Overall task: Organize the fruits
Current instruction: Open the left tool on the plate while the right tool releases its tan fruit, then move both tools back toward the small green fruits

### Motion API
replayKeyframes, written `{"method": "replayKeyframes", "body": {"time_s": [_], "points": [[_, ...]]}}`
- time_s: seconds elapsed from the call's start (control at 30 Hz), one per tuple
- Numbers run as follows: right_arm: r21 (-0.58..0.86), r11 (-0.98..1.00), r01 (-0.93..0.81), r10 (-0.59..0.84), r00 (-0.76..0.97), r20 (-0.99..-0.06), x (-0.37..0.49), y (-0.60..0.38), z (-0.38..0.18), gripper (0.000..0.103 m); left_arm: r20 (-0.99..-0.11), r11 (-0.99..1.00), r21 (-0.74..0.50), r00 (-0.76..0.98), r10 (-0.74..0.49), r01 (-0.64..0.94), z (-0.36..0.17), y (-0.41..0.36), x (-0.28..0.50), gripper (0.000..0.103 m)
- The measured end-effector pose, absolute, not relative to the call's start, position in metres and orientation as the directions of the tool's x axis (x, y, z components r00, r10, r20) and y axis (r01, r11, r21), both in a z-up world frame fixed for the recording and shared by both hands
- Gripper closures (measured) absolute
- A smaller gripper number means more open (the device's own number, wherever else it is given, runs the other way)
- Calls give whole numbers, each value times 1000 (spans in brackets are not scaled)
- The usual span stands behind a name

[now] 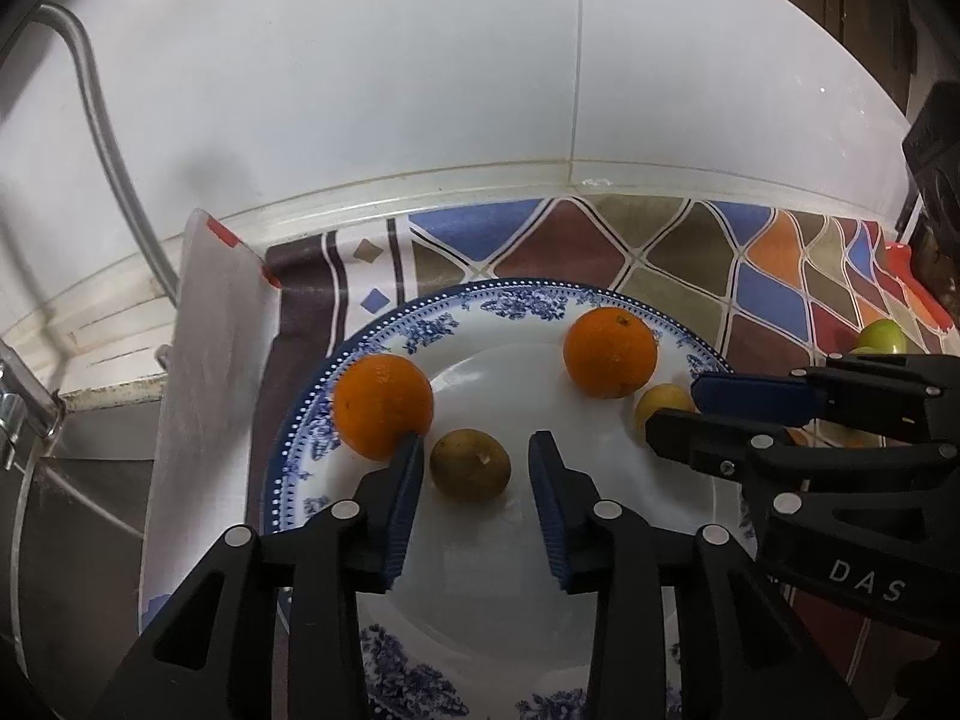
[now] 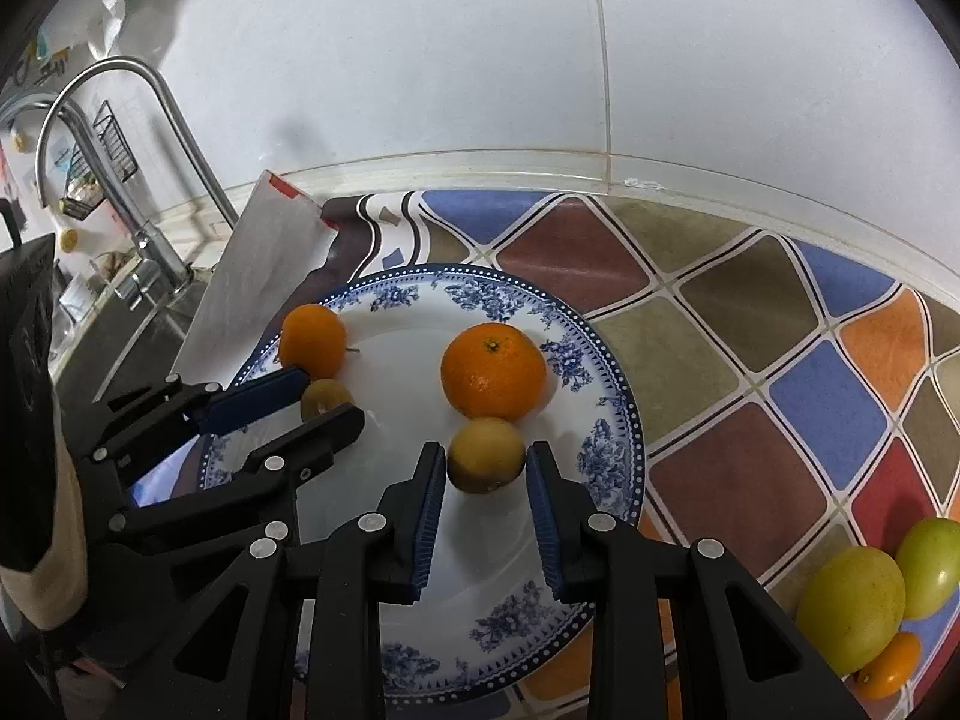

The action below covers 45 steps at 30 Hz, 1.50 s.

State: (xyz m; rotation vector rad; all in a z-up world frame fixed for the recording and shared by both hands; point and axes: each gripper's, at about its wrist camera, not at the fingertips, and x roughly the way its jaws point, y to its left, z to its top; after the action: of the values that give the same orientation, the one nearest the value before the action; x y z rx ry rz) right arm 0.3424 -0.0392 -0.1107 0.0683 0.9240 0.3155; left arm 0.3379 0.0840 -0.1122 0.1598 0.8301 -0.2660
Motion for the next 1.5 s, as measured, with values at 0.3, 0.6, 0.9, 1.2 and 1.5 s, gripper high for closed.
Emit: {"method": "replayKeyframes", "body": {"time_s": [0.3, 0.6, 0.9, 1.2, 1.5], "points": [[183, 958, -223, 283, 606, -744, 324, -46, -93, 70, -696, 969, 53, 704, -139, 243, -81, 95, 313, 53], [169, 959, -227, 281, 684, -673, 283, -57, -55, 63, -620, 978, 47, 773, -131, 204, -35, 96, 272, 36], [165, 962, -219, 274, 742, -612, 237, -75, -22, 49, -571, 979, 41, 809, -142, 201, -6, 82, 229, 27], [139, 972, -188, 234, 785, -573, 196, -103, -6, 49, -552, 977, 26, 818, -162, 211, 4, 58, 191, 24], [107, 983, -150, 184, 816, -548, 164, -137, 1, 49, -541, 972, 31, 822, -178, 231, 2, 27, 163, 23]]}}
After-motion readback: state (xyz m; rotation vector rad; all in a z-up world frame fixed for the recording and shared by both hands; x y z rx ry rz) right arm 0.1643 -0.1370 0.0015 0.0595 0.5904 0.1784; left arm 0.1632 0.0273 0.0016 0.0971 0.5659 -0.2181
